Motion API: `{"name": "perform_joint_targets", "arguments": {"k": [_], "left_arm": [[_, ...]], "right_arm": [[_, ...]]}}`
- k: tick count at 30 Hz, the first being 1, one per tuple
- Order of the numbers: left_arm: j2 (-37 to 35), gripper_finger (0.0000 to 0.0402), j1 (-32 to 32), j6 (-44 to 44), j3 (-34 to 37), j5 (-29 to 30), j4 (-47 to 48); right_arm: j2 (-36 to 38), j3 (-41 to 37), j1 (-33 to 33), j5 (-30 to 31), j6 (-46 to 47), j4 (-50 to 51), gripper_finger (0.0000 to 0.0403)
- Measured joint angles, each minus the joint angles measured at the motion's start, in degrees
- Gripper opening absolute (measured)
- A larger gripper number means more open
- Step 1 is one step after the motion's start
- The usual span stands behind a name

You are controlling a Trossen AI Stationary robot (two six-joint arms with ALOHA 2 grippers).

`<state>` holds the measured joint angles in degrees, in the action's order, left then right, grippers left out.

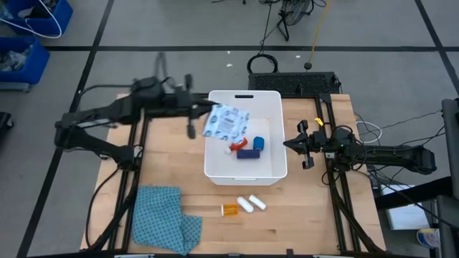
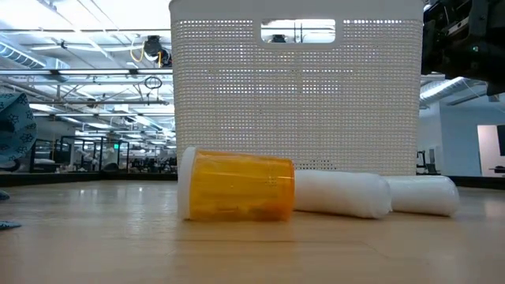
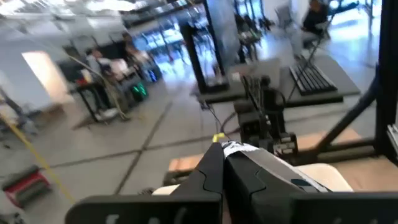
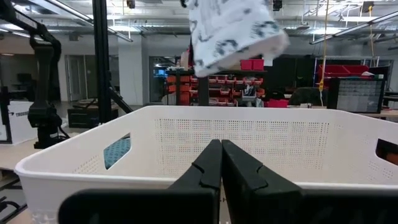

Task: Pick & place medical supplies in basket/bin
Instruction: Put the white mailer bag into the white bin

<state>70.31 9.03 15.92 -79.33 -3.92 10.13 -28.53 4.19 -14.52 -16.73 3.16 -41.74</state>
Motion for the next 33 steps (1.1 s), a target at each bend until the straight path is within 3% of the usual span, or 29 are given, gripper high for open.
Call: {"name": "perform_joint_targets", "arguments": {"k": [6, 15, 25, 33], "left_arm": [[10.38, 0.0, 4.9, 0.37, -7.95, -6.44, 2.08], [20.02, 0.0, 10.56, 1.45, -9.14, -10.15, 1.55], [25.53, 0.0, 16.13, 1.79, -9.14, -11.8, 0.85], [29.09, 0.0, 17.08, 3.23, -9.14, -13.24, 1.78]], "right_arm": [[0.0, 0.02, 0.0, 0.02, 0.02, 0.17, 0.0], [0.0, 0.04, 0.0, 0.05, 0.02, 0.39, 0.0], [0.0, 0.04, 0.0, 0.09, -0.74, 0.4, 0.0], [0.0, 0.07, 0.0, 0.13, -2.61, 0.41, 0.0]]}}
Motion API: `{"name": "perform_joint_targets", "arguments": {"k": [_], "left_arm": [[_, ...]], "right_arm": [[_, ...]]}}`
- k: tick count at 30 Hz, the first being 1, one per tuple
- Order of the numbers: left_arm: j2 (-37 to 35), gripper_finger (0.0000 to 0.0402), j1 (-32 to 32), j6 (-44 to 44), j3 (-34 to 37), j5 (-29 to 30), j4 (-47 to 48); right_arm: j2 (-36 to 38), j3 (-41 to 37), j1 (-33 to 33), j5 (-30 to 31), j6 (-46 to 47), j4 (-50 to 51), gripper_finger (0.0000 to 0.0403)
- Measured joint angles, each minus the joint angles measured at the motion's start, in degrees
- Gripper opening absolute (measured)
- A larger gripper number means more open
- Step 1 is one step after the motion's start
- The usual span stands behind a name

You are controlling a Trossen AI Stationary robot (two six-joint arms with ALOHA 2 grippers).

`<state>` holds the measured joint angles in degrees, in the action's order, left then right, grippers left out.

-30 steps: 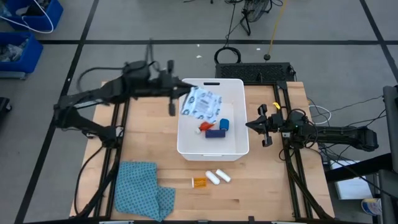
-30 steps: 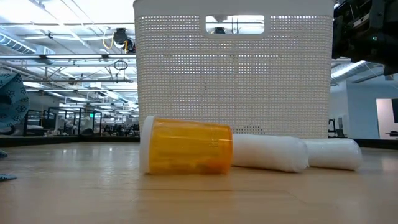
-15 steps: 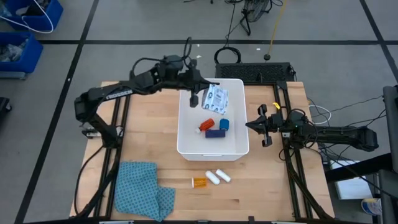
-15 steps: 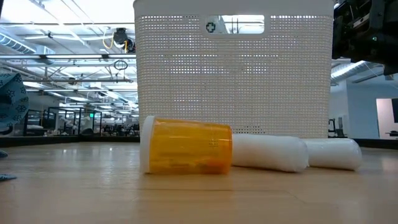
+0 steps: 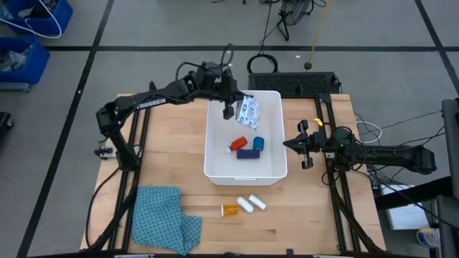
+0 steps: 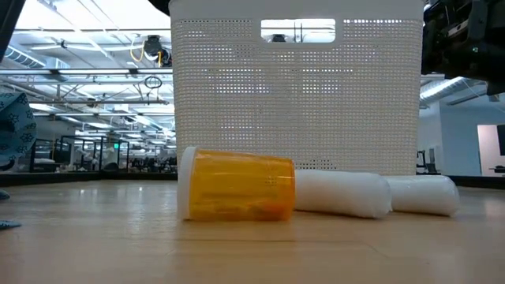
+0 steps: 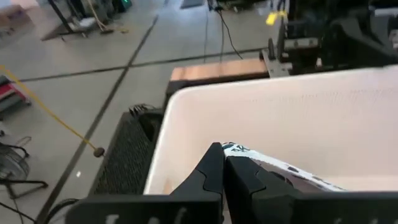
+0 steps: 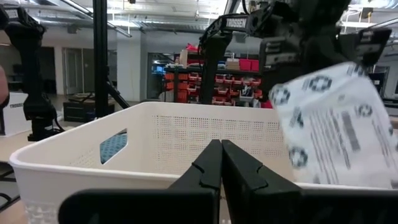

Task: Pick & place medical supplies in basket/bin
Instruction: Put the white mailer bag into the white bin

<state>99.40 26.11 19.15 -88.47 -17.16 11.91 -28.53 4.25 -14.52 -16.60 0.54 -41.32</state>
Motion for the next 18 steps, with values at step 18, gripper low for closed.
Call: {"name": "perform_joint_targets", "arguments": {"k": [18], "left_arm": [[5.65, 0.0, 0.27, 1.69, 0.02, 5.03, 10.92]], "right_arm": [[0.0, 0.04, 0.0, 0.0, -2.98, -0.5, 0.0]]}}
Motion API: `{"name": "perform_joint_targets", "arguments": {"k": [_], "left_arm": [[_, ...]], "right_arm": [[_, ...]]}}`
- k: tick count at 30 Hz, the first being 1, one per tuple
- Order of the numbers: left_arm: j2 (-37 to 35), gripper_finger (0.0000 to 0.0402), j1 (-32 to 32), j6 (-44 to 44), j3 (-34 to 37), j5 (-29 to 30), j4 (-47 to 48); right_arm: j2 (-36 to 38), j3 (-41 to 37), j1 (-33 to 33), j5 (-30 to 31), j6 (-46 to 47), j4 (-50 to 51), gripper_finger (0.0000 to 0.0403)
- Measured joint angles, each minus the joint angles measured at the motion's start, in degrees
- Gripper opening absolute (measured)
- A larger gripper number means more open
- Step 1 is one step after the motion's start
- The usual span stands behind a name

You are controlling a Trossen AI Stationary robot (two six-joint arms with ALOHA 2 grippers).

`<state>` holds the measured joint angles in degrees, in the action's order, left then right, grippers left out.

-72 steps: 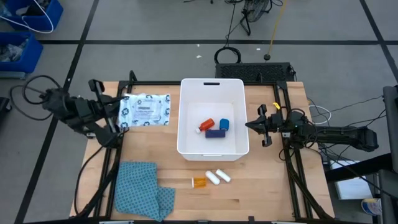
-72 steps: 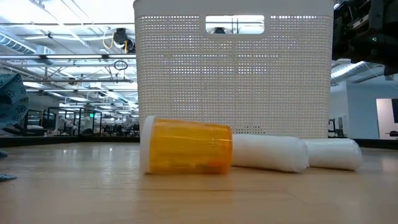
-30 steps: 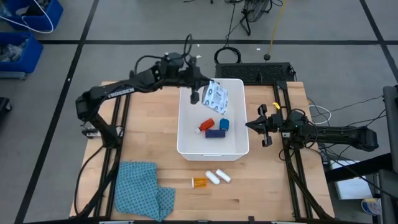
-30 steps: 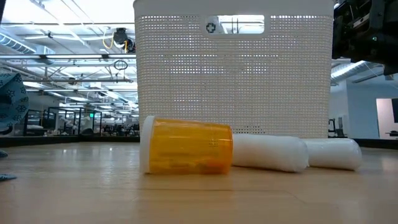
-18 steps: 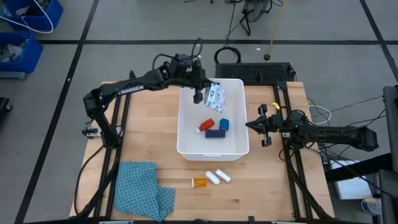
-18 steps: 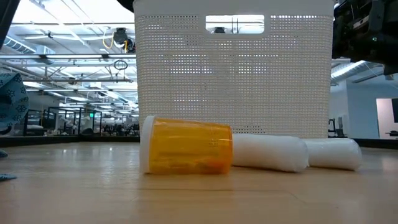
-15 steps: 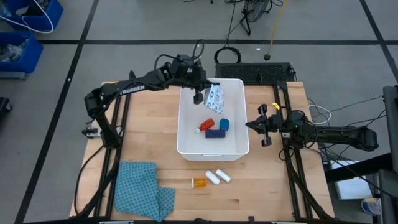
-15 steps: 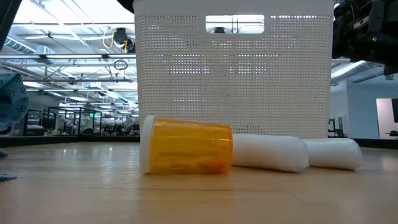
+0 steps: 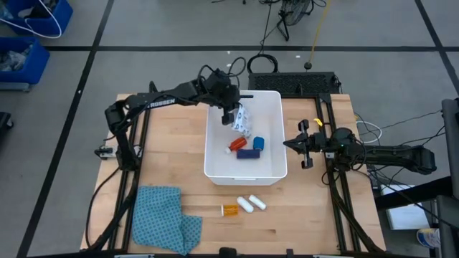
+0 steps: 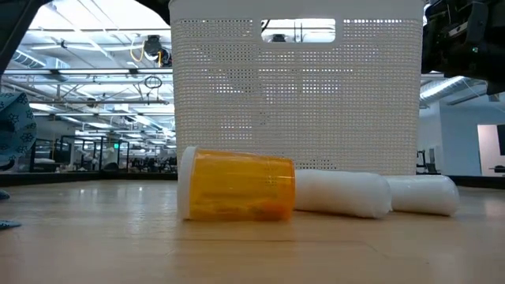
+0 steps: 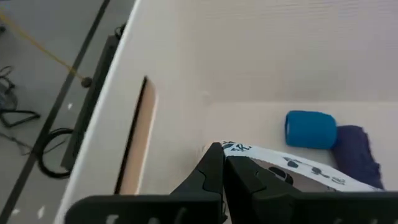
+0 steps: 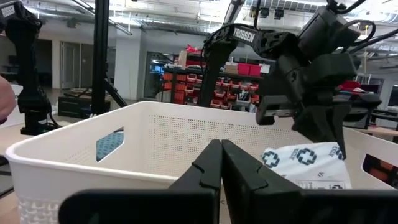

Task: Pick & place medical supplies in basket/bin
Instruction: Put the white mailer bag into the white bin

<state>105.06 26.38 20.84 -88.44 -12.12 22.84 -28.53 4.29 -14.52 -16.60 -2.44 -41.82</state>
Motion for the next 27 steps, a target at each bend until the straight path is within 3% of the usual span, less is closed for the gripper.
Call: {"name": "perform_joint_targets", "arguments": {"k": [19, 27], "left_arm": [[-0.21, 0.0001, 0.6, -1.86, -0.15, 2.09, 8.92], [-0.22, 0.0023, 0.11, -1.88, -0.17, 1.82, 10.04]], "right_arm": [[0.0, 0.0, -0.04, 0.0, -0.67, 0.0, 0.0], [0.0, 0.0, -0.04, 0.0, -0.24, 0.0, 0.0]]}}
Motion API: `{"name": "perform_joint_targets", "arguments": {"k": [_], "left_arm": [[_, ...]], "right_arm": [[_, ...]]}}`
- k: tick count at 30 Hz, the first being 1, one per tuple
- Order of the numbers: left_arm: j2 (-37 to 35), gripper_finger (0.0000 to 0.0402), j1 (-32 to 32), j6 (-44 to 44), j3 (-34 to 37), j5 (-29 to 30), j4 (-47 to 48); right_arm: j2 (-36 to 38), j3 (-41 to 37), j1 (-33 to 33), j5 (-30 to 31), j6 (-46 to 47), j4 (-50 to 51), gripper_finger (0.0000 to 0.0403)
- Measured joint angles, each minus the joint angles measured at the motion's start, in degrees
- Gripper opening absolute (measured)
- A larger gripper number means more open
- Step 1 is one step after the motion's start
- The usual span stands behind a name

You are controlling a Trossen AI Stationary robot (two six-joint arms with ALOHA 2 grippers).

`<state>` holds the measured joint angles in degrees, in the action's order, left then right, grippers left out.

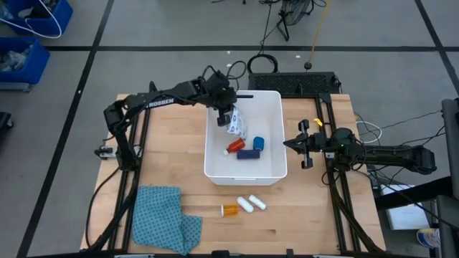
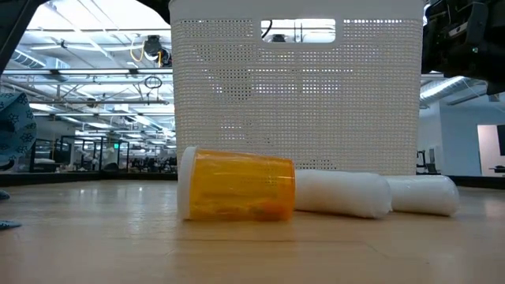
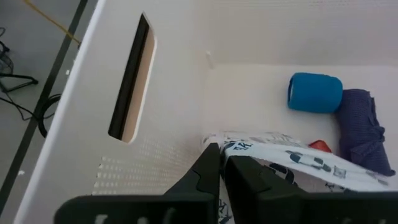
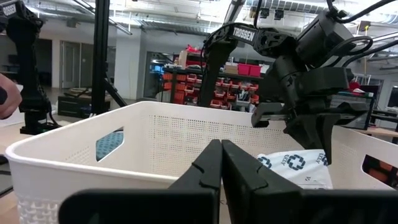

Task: Pick & place medical supplies in basket/bin
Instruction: Put the white mailer bag into the white bin, then put the left white rolled gauze into the white bin

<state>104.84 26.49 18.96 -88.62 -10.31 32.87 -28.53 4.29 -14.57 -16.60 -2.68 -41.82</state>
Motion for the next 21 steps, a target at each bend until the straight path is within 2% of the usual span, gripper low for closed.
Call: {"name": "perform_joint_targets", "arguments": {"k": [5, 16, 21], "left_arm": [[0.0, 0.0056, -0.04, -0.62, 0.02, -0.13, 0.36], [-2.17, 0.0183, -0.72, -2.7, 0.26, -0.48, 3.12], [-5.55, 0.0211, -1.17, -1.94, 0.33, -0.09, 2.64]], "right_arm": [[0.0, 0.0, 0.0, -0.02, 0.02, 0.0, 0.0], [0.01, 0.0, 0.0, -0.02, 0.04, 0.0, 0.0], [0.0, 0.0, 0.0, -0.04, 0.04, -0.05, 0.0]]}}
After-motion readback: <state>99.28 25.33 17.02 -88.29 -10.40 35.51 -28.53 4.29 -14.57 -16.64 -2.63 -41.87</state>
